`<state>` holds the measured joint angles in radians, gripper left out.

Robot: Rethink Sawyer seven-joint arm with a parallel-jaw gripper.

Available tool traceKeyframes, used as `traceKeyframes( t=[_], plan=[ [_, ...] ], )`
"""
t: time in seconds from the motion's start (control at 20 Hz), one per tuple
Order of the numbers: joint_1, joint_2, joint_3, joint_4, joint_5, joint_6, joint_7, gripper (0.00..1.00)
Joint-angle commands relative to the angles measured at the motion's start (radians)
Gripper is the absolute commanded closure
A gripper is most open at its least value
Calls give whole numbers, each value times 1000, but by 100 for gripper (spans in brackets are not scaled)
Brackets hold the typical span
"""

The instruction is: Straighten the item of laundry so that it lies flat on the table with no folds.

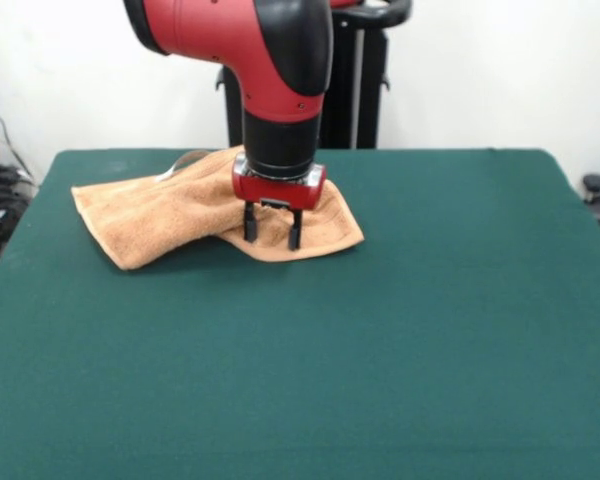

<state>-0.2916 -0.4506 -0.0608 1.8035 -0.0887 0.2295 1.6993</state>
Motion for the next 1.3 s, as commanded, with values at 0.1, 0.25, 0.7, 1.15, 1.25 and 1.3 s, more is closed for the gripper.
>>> traceKeyframes(
  t=[0.1,0.25,0.7,1.15,1.25,1.3],
  plan=[
    [-2,10,80,-7,-44,21,64,0],
    [1,34,75,-17,-48,12,66,0],
    [-7,70,74,-46,-65,-6,65,0],
    [-9,67,70,-50,-65,1,67,0],
    [-8,65,71,-52,-64,5,68,0],
    [-11,66,72,-49,-65,2,67,0]
  ],
)
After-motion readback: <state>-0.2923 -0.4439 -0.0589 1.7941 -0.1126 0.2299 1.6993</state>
